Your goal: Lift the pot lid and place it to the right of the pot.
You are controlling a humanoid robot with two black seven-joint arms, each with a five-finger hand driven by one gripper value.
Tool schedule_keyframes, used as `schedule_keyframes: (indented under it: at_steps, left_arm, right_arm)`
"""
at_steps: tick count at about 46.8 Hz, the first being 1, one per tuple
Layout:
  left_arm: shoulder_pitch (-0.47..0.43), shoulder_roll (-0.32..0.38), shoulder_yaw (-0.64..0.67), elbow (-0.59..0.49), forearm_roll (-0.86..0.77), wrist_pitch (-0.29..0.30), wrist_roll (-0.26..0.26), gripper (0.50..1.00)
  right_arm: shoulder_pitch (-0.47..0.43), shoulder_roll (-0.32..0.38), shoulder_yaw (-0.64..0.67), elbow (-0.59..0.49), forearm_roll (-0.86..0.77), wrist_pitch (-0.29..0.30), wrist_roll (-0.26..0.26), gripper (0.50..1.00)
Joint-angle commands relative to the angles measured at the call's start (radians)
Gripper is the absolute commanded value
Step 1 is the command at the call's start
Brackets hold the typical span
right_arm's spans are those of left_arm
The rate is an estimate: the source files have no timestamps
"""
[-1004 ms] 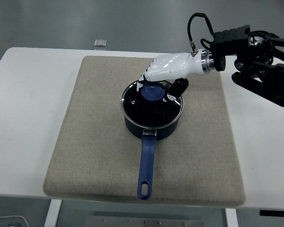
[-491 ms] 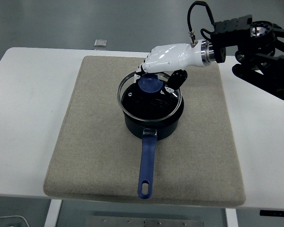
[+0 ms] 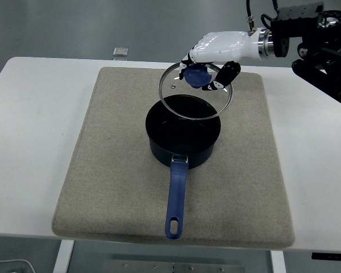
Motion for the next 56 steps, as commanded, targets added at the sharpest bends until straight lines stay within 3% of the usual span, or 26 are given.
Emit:
schedule_keyframes:
  at_steps: [1, 30, 56]
  left_arm:
    - [0.000, 0.000, 0.000, 0.000, 0.001, 0.000, 0.000, 1.000]
    - [0.000, 0.000, 0.000, 0.000, 0.001, 0.000, 0.000, 1.000]
    - [0.000, 0.000, 0.000, 0.000, 0.001, 0.000, 0.000, 1.000]
  right_arm:
    - [0.000, 0.003, 0.000, -0.025, 0.000, -0.002, 0.000, 0.500]
    - [-0.020, 0.031, -0.044, -0.281, -0.010, -0.055, 0.000, 0.500]
    - [-0.083, 0.029, -0.083, -0.370, -0.004, -0.080, 0.000, 0.500]
